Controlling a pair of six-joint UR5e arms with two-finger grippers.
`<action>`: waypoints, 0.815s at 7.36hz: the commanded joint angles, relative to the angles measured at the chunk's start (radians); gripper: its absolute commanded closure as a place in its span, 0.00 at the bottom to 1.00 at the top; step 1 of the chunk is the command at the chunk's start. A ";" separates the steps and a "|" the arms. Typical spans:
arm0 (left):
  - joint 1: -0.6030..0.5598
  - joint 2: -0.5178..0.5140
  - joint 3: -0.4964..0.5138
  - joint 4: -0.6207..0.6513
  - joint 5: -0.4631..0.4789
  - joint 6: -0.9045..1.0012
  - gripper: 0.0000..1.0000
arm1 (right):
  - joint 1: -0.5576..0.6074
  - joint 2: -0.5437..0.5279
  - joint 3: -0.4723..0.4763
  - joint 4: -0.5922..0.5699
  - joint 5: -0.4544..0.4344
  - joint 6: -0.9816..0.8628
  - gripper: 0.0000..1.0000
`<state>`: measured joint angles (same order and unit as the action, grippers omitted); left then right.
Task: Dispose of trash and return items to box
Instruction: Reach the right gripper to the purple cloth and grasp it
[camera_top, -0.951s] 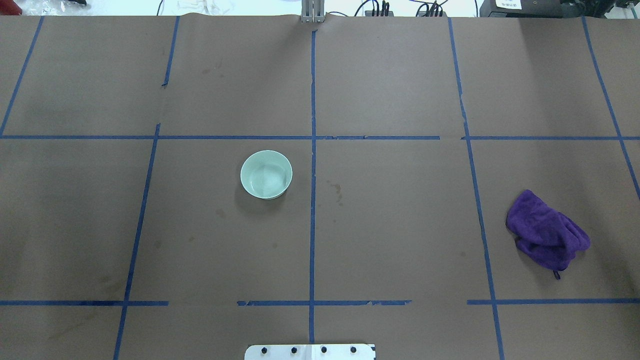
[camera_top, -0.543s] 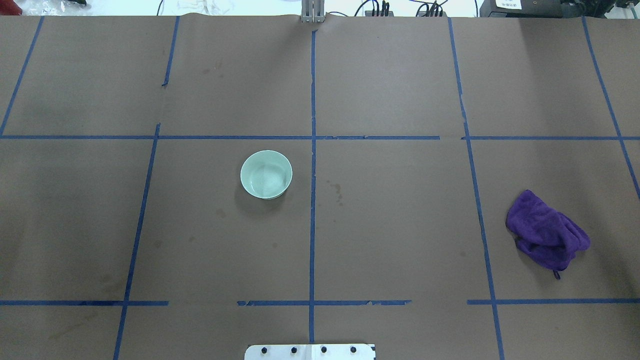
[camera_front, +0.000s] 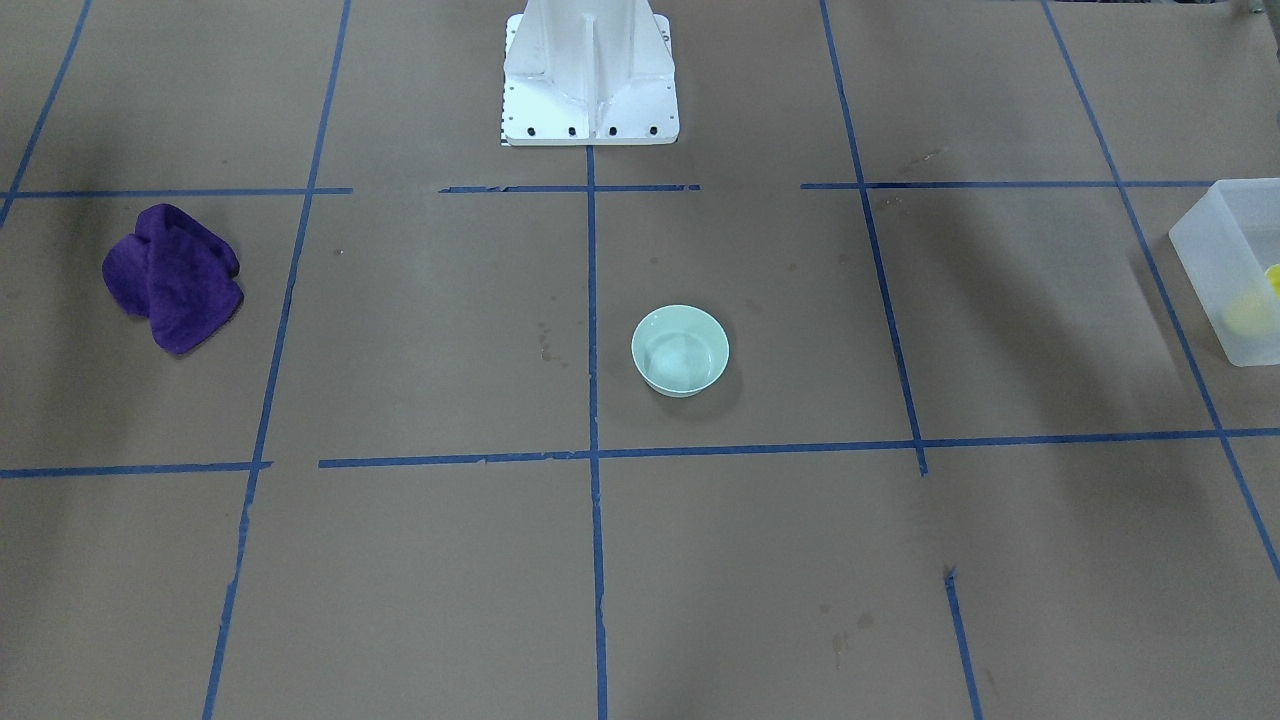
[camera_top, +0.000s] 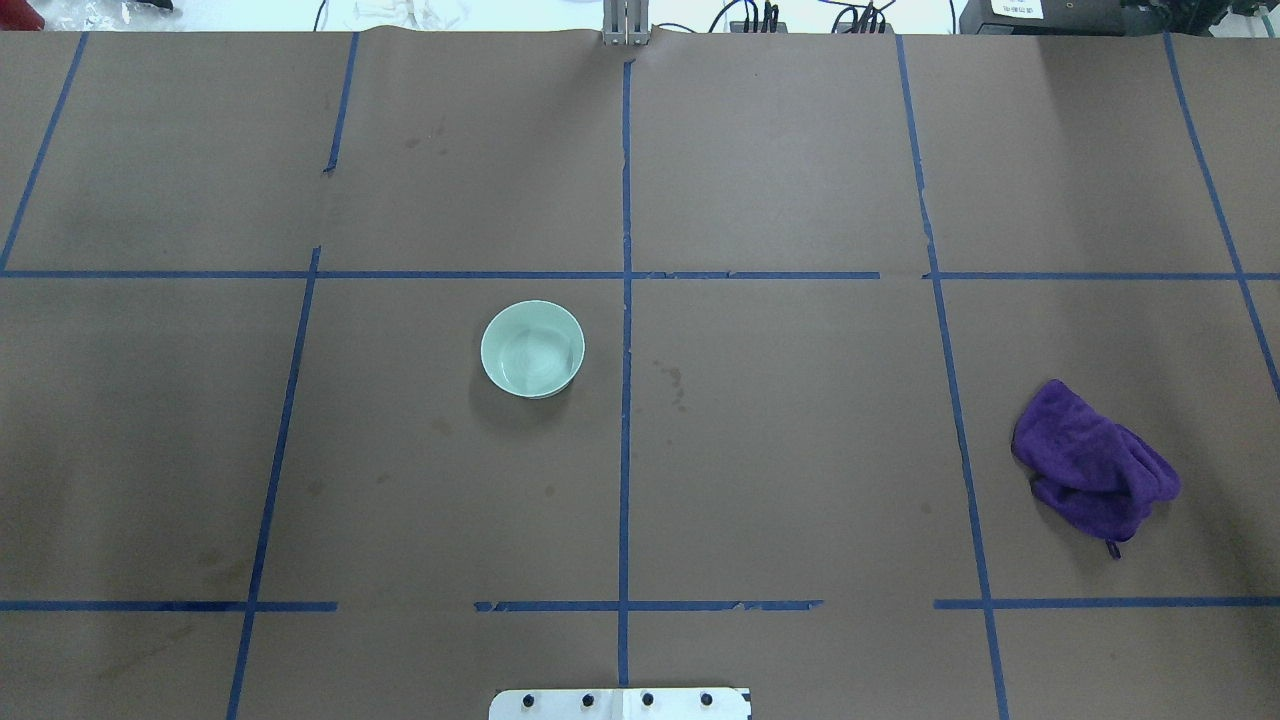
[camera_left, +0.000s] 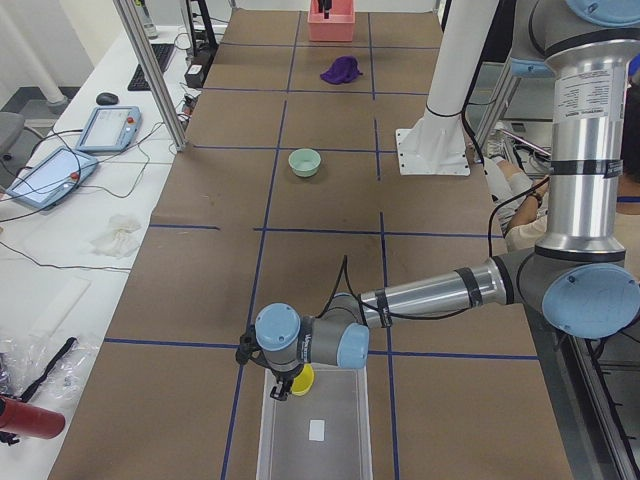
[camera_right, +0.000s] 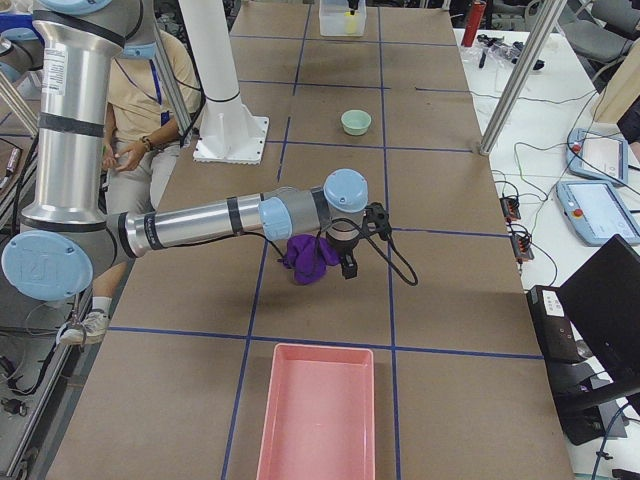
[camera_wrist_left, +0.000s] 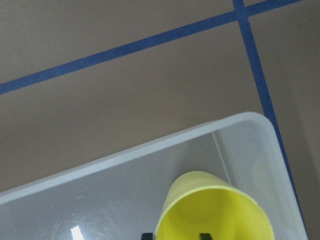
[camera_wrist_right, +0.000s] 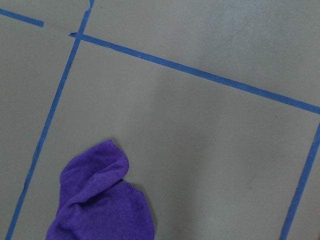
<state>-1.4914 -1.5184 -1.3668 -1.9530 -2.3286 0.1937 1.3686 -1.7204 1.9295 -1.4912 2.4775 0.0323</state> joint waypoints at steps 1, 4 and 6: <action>-0.042 0.012 -0.163 0.017 0.000 -0.002 0.27 | -0.090 -0.001 0.005 0.163 0.020 0.258 0.00; -0.067 -0.028 -0.438 0.262 -0.005 -0.237 0.23 | -0.309 -0.091 0.002 0.464 -0.076 0.752 0.00; -0.009 -0.045 -0.480 0.261 0.001 -0.342 0.21 | -0.428 -0.128 0.003 0.558 -0.173 0.949 0.00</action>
<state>-1.5321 -1.5516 -1.8137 -1.7001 -2.3320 -0.0802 1.0120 -1.8243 1.9324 -0.9968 2.3590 0.8554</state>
